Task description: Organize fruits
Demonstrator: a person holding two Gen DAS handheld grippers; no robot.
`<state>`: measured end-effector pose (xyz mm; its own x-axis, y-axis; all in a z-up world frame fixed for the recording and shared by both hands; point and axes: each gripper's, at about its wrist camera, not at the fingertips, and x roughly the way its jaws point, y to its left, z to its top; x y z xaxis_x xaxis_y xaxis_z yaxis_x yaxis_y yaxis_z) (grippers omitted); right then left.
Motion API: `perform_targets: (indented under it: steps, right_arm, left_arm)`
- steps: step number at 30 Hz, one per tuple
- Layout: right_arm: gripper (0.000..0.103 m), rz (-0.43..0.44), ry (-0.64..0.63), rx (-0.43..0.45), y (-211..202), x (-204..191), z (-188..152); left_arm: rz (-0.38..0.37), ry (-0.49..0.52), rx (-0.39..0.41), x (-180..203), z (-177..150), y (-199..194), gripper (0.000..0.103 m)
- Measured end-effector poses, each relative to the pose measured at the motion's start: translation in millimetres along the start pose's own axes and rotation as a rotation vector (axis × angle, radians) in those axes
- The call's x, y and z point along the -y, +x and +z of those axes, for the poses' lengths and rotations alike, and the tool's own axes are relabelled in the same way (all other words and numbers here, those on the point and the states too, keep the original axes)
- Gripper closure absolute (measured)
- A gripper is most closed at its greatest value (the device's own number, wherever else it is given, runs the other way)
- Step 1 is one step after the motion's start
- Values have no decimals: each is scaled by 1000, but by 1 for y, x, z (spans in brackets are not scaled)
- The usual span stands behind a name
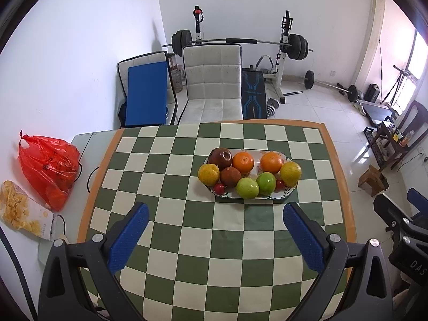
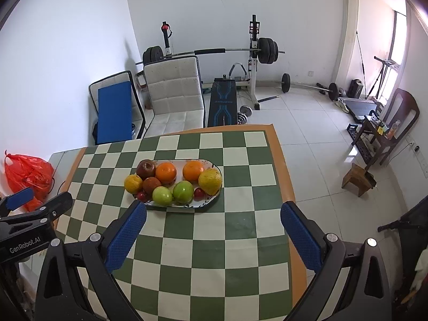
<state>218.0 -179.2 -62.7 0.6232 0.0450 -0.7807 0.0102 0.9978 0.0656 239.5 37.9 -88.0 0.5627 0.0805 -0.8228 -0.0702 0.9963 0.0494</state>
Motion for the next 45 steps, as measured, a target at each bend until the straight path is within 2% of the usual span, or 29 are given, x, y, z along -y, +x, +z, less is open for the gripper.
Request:
perform_targets:
  steps: [9,45]
  right_arm:
    - [1,-1,-14,-37,32,1,5]
    - [1,22,-38,-39,42,3,8]
  left_arm:
    - [12,-1,-29,1,5,22,0]
    - [4,-14,-17,10,4,23,0]
